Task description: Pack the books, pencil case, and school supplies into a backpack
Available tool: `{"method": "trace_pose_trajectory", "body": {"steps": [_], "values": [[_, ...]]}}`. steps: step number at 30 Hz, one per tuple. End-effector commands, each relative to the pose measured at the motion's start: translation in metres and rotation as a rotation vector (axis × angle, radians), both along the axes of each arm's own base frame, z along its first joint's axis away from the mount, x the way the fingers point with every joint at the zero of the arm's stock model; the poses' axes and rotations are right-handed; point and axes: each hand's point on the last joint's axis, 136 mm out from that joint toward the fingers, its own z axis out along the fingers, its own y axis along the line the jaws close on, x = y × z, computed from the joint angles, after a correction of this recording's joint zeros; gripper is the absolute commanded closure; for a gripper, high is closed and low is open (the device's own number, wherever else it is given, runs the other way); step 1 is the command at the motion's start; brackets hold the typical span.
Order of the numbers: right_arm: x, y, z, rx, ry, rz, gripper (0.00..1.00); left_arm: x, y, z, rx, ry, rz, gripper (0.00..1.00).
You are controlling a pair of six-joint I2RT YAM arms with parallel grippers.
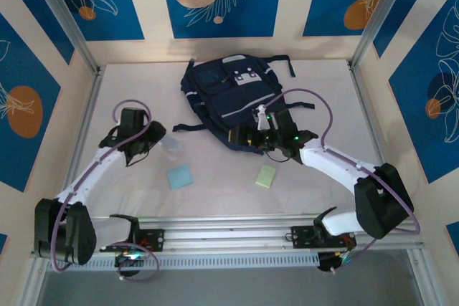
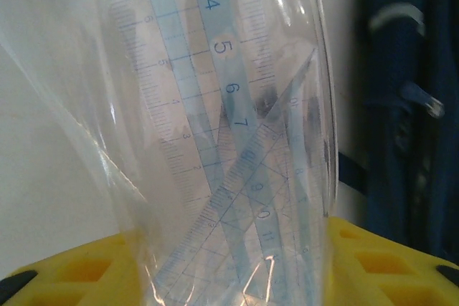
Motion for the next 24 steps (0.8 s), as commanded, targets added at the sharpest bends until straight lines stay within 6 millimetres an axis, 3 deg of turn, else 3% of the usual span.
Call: {"method": "trace_pose_trajectory", "body": {"steps": [1, 7, 11, 18, 24], "values": [[-0.005, 0.036, 0.027, 0.094, -0.096, 0.147, 0.07, 0.016, -0.042, 0.023, -0.101, -0.067, -0.067, 0.54], [-0.015, 0.070, 0.028, 0.155, -0.113, 0.269, 0.10, 0.015, -0.105, 0.026, -0.190, -0.066, -0.185, 0.54], [-0.011, 0.075, 0.018, 0.132, -0.105, 0.272, 0.13, 0.013, -0.123, 0.023, -0.207, -0.056, -0.216, 0.53], [-0.002, 0.054, 0.007, 0.036, -0.105, 0.202, 0.15, 0.008, -0.109, 0.002, -0.116, -0.023, -0.190, 0.49], [-0.002, 0.047, -0.005, -0.006, -0.070, 0.166, 0.15, 0.007, -0.086, -0.014, 0.060, 0.014, -0.184, 0.32]]}}
